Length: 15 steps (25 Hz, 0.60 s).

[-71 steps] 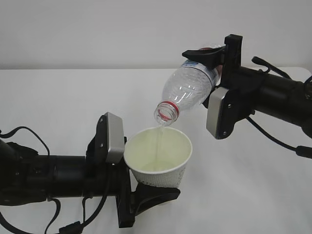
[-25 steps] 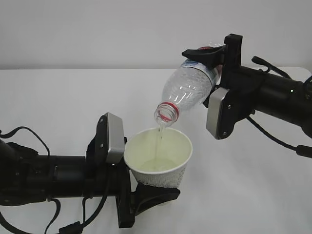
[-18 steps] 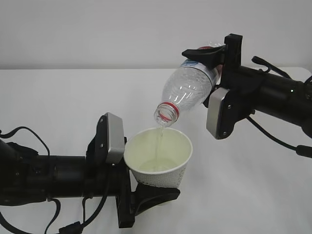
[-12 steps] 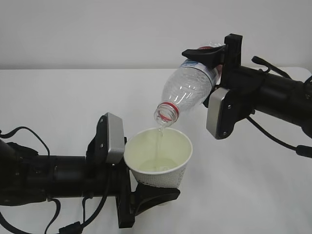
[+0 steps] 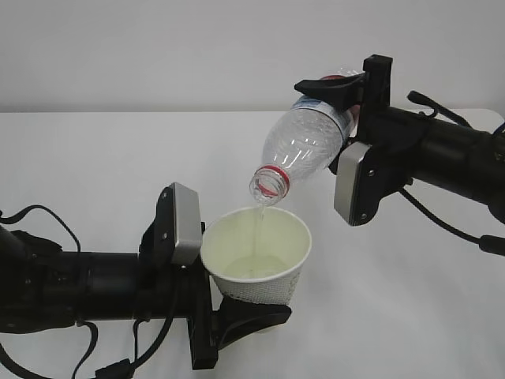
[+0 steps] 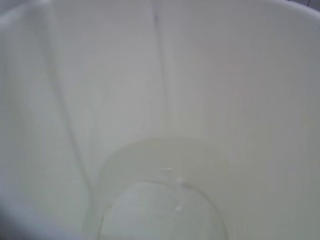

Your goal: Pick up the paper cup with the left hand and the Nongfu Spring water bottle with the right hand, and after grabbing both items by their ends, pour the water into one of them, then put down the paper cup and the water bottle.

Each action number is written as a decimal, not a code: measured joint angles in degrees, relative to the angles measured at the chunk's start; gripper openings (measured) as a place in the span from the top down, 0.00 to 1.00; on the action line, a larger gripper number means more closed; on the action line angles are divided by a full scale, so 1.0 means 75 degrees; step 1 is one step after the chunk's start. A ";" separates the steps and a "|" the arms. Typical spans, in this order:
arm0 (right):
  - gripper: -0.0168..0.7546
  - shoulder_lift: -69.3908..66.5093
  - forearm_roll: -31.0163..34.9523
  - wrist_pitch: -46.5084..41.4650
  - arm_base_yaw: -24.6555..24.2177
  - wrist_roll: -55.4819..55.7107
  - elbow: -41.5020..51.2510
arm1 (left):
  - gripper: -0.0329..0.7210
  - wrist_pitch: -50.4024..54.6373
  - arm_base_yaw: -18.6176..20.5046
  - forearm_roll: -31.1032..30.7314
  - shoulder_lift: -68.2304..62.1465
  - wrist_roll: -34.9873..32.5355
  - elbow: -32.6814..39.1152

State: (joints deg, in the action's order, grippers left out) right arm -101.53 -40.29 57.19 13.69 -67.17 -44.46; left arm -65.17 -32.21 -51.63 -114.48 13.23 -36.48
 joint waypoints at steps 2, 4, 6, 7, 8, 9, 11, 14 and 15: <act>0.34 0.0000 0.0000 0.0000 0.0000 0.0000 0.0000 | 0.28 0.0000 0.0000 0.0000 0.0000 0.0000 0.0000; 0.34 0.0000 0.0000 0.0000 0.0000 0.0000 0.0000 | 0.28 0.0000 0.0000 0.0000 0.0000 0.0000 0.0000; 0.34 0.0000 0.0005 0.0005 0.0000 0.0000 0.0000 | 0.28 0.0000 0.0000 0.0000 0.0000 0.0000 0.0000; 0.34 0.0000 0.0005 0.0005 0.0000 0.0000 0.0000 | 0.28 0.0000 0.0000 0.0000 0.0000 0.0000 0.0000; 0.34 0.0000 0.0005 0.0005 0.0000 0.0000 0.0000 | 0.28 0.0000 0.0000 0.0000 0.0000 0.0000 0.0000; 0.34 0.0000 0.0005 0.0005 0.0000 0.0000 0.0000 | 0.28 0.0000 0.0000 0.0000 0.0000 0.0000 0.0000; 0.34 0.0000 0.0005 0.0005 0.0000 0.0000 0.0000 | 0.28 0.0000 0.0000 0.0000 0.0000 0.0000 0.0000; 0.34 0.0000 0.0005 0.0005 0.0000 0.0000 0.0000 | 0.28 0.0014 0.0000 0.0000 0.0000 0.0000 0.0000; 0.34 0.0000 0.0005 0.0005 0.0000 0.0000 0.0000 | 0.28 0.0014 0.0000 0.0000 0.0000 0.0000 0.0000</act>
State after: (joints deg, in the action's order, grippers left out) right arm -101.53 -40.26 57.23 13.69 -67.17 -44.46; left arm -65.07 -32.21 -51.63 -114.48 13.23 -36.48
